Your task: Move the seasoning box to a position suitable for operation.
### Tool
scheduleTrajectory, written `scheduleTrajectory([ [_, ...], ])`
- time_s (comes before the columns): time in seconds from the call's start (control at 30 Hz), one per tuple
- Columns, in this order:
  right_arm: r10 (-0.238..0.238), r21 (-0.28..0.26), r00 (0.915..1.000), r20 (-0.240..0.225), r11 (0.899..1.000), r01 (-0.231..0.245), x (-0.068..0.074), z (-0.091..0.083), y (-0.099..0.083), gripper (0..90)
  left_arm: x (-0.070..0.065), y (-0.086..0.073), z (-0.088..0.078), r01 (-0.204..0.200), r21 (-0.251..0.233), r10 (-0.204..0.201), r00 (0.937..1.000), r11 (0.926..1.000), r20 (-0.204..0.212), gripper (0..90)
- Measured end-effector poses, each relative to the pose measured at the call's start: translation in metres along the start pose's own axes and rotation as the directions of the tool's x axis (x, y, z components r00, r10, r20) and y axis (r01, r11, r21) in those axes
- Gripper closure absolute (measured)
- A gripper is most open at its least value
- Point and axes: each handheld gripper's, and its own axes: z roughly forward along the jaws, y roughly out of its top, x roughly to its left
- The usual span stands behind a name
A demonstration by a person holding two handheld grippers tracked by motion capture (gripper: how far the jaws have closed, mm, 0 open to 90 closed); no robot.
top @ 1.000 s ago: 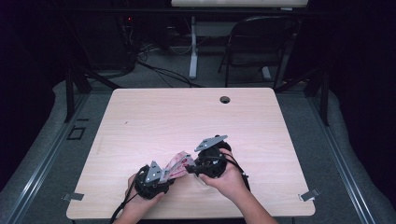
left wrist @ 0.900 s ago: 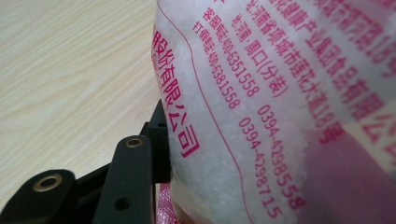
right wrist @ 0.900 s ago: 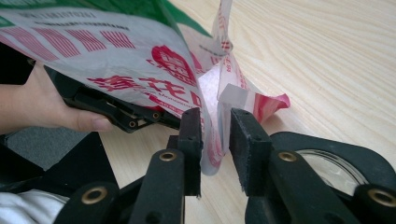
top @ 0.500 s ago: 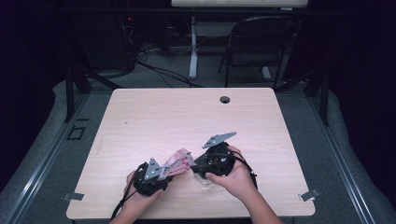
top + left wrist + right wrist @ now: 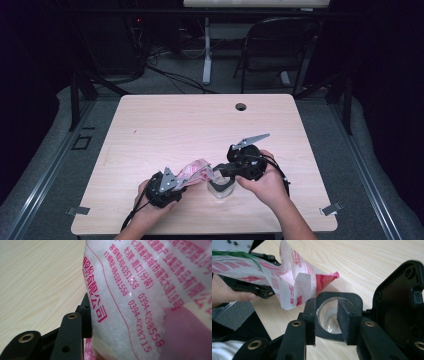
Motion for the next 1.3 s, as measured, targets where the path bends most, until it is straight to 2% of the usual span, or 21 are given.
scheduleTrajectory([
  [0.07, -0.007, 0.024, 1.0000, 0.004, 1.000, 0.007, 0.000, 0.000, 0.001, 69.4, 0.000, 0.001, 0.000, -0.009, -0.001, 0.009, 0.9999, 1.0000, -0.009, 58.3],
  [0.17, -0.011, 0.032, 0.9999, 0.009, 0.999, 0.010, 0.000, -0.002, 0.003, 69.9, 0.001, 0.001, -0.001, -0.014, -0.003, 0.014, 0.9996, 0.9999, -0.023, 58.3],
  [0.27, -0.008, 0.031, 1.0000, 0.003, 0.999, 0.008, 0.000, -0.003, 0.007, 71.4, 0.002, 0.003, -0.004, -0.047, 0.001, 0.047, 0.9961, 0.9989, -0.075, 58.3],
  [0.37, -0.022, 0.038, 0.9997, -0.005, 0.999, 0.022, 0.002, -0.006, 0.011, 72.0, 0.004, 0.004, -0.008, -0.079, 0.008, 0.079, 0.9913, 0.9969, -0.106, 58.4],
  [0.63, -0.032, 0.030, 0.9989, -0.034, 0.999, 0.033, 0.013, -0.013, 0.027, 70.4, 0.004, 0.004, -0.012, -0.118, 0.018, 0.119, 0.9801, 0.9929, -0.159, 58.5],
  [0.77, -0.039, 0.021, 0.9986, -0.034, 0.999, 0.040, 0.018, -0.017, 0.036, 70.0, 0.002, 0.003, -0.011, -0.125, 0.022, 0.126, 0.9783, 0.9920, -0.164, 58.6],
  [0.8, -0.038, 0.016, 0.9987, -0.035, 0.999, 0.039, 0.019, -0.019, 0.038, 70.0, 0.001, 0.003, -0.011, -0.139, 0.033, 0.143, 0.9756, 0.9897, -0.167, 58.6],
  [0.93, -0.049, 0.021, 0.9974, -0.053, 0.999, 0.050, 0.024, -0.021, 0.045, 70.2, 0.000, 0.003, -0.009, -0.149, 0.038, 0.153, 0.9730, 0.9882, -0.173, 58.6],
  [1.17, -0.057, 0.050, 0.9964, -0.062, 0.997, 0.061, 0.031, -0.011, 0.050, 69.8, -0.004, 0.002, -0.008, -0.167, 0.045, 0.172, 0.9703, 0.9850, -0.171, 58.7],
  [1.3, -0.045, 0.057, 0.9959, -0.079, 0.997, 0.050, 0.033, -0.004, 0.051, 69.3, -0.005, 0.002, -0.006, -0.171, 0.044, 0.176, 0.9698, 0.9843, -0.169, 58.8],
])
